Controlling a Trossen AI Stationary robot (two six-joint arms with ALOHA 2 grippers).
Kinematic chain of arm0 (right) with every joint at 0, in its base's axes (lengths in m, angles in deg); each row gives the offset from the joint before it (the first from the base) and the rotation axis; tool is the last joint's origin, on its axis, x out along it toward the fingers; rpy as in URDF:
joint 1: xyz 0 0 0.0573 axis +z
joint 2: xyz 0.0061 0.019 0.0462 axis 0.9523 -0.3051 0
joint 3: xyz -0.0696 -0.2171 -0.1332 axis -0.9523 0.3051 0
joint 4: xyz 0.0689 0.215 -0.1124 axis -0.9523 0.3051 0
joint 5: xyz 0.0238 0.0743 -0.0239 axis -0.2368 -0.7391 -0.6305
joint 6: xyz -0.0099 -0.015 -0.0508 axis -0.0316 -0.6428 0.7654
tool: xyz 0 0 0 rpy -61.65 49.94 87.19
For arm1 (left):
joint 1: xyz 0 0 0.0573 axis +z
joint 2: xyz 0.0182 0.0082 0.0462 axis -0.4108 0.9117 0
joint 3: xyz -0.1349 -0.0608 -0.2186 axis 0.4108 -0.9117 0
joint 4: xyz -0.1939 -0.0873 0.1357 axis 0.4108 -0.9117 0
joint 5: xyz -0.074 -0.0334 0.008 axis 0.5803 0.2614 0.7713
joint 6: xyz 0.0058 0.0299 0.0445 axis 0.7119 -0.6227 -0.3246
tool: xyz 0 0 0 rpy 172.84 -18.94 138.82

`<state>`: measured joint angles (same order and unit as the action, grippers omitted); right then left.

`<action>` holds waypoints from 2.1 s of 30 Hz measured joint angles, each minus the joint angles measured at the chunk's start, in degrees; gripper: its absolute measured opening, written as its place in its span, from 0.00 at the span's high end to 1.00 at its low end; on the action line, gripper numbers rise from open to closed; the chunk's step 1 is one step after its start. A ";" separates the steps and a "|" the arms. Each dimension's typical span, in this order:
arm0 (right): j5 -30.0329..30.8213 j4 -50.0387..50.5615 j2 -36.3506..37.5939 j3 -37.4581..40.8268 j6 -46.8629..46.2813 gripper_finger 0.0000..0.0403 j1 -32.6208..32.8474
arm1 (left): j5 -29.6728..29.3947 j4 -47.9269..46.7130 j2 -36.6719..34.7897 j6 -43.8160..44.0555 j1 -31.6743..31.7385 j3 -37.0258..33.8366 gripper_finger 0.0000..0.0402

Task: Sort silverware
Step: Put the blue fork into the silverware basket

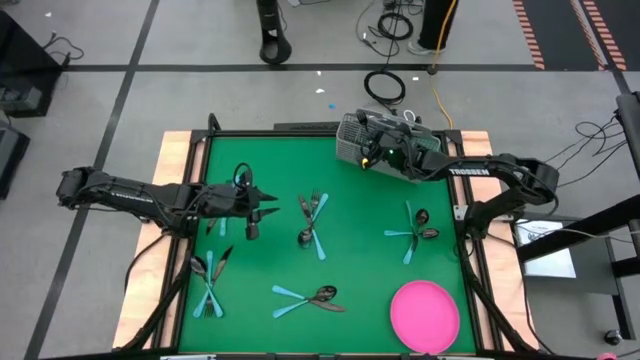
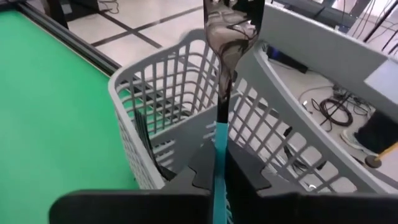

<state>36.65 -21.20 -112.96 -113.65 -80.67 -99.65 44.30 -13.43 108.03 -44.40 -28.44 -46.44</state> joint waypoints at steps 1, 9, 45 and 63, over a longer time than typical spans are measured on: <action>0.00 0.01 0.00 0.00 0.00 0.96 0.00 | 0.01 0.02 0.00 0.00 0.00 0.01 0.67; 0.02 0.03 0.02 0.00 0.03 0.85 0.02 | 0.01 0.07 0.00 -0.35 0.00 -0.01 0.67; -17.68 5.95 4.07 -10.10 16.97 0.74 14.51 | -5.86 -9.92 -10.36 -0.06 0.09 -0.12 0.67; -24.60 35.10 -25.13 -37.87 42.79 0.74 18.59 | -8.87 -5.90 -19.14 -1.50 7.57 -8.96 0.67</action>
<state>12.05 13.90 -138.09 -151.52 -37.88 -81.06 35.44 -19.33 88.89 -45.89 -20.87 -55.40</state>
